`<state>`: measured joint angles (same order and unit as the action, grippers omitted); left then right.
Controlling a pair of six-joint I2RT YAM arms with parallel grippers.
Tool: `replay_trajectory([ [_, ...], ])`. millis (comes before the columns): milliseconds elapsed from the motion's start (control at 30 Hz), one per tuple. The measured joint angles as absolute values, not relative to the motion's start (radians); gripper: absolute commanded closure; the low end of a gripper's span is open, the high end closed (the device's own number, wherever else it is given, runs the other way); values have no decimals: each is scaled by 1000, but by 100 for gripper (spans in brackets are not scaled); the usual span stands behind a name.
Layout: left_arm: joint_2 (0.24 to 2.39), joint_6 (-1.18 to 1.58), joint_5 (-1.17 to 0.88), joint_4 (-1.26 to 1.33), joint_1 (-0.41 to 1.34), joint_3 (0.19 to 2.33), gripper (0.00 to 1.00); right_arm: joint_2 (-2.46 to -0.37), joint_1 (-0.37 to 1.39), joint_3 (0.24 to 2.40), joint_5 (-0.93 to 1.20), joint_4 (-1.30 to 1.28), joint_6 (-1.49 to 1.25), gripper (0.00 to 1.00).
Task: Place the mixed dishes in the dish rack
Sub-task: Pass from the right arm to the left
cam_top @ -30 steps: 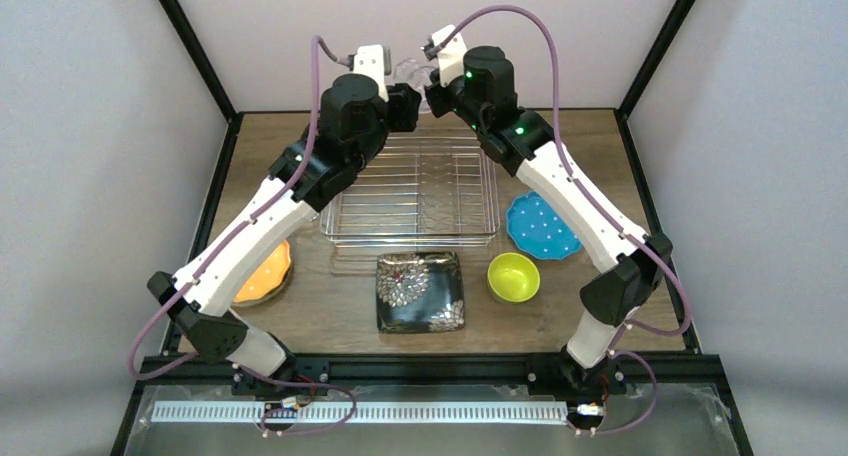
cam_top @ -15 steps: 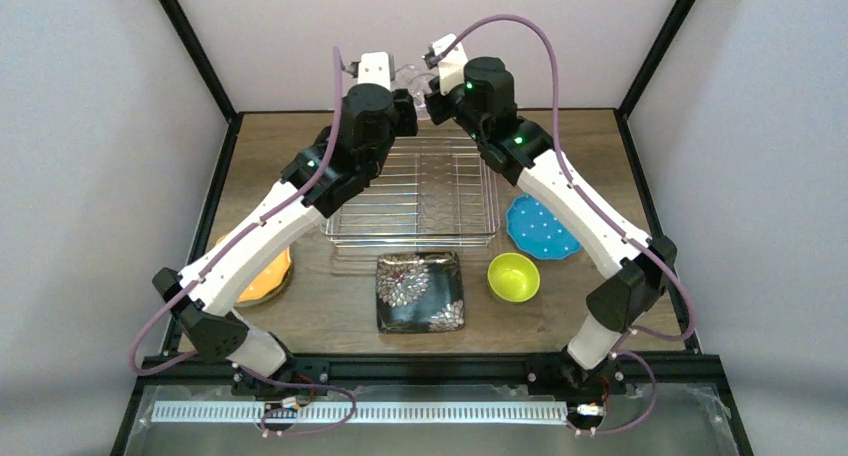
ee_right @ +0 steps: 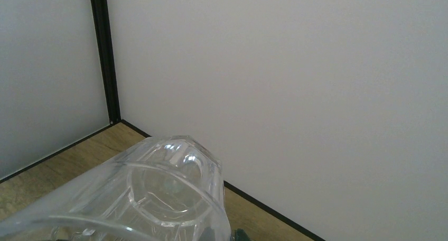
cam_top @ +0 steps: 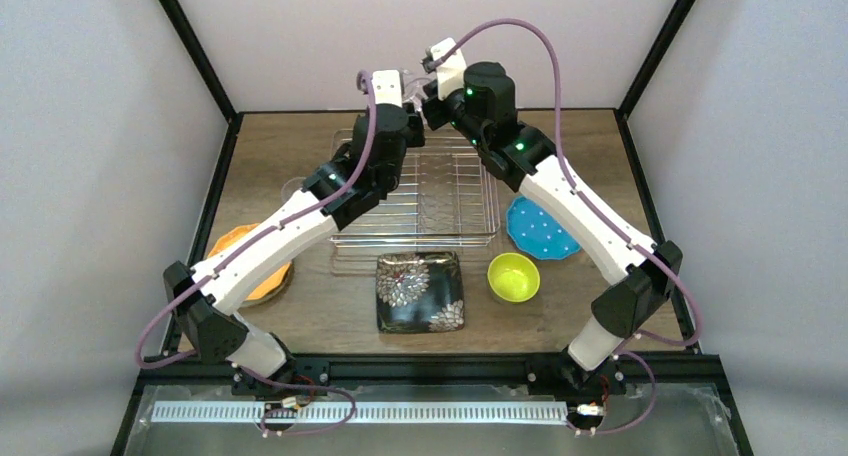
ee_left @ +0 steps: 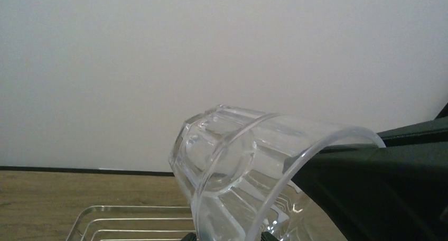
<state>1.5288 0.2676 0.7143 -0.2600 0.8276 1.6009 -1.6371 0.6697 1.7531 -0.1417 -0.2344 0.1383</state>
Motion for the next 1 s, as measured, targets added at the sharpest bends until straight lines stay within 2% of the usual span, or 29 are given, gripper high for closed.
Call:
replay_trajectory([
  [67, 1528, 253, 738, -226, 831, 1586, 40, -1635, 669, 1748, -138, -234, 129, 99],
  [133, 1528, 240, 759, -192, 836, 1564, 51, -1631, 669, 1736, -131, -233, 122, 100],
  [167, 1526, 235, 771, -168, 839, 1549, 59, -1629, 669, 1731, -131, -234, 117, 99],
  [267, 1518, 231, 811, -98, 846, 1512, 92, -1626, 670, 1711, -134, -232, 94, 99],
  [300, 1517, 225, 828, -74, 846, 1500, 96, -1624, 670, 1703, -137, -226, 85, 99],
  [433, 1517, 187, 909, 4, 852, 1436, 97, -1624, 696, 1676, -173, -220, 75, 99],
  [700, 1482, 113, 922, 169, 858, 1323, 97, -1624, 697, 1658, -153, -221, 43, 99],
  [733, 1474, 99, 923, 193, 859, 1306, 97, -1624, 699, 1658, -149, -221, 40, 96],
  [867, 1446, 37, 927, 286, 860, 1246, 97, -1624, 708, 1655, -141, -220, 18, 64],
  [1000, 1433, -49, 932, 379, 855, 1192, 97, -1601, 709, 1632, -95, -223, -15, 46],
])
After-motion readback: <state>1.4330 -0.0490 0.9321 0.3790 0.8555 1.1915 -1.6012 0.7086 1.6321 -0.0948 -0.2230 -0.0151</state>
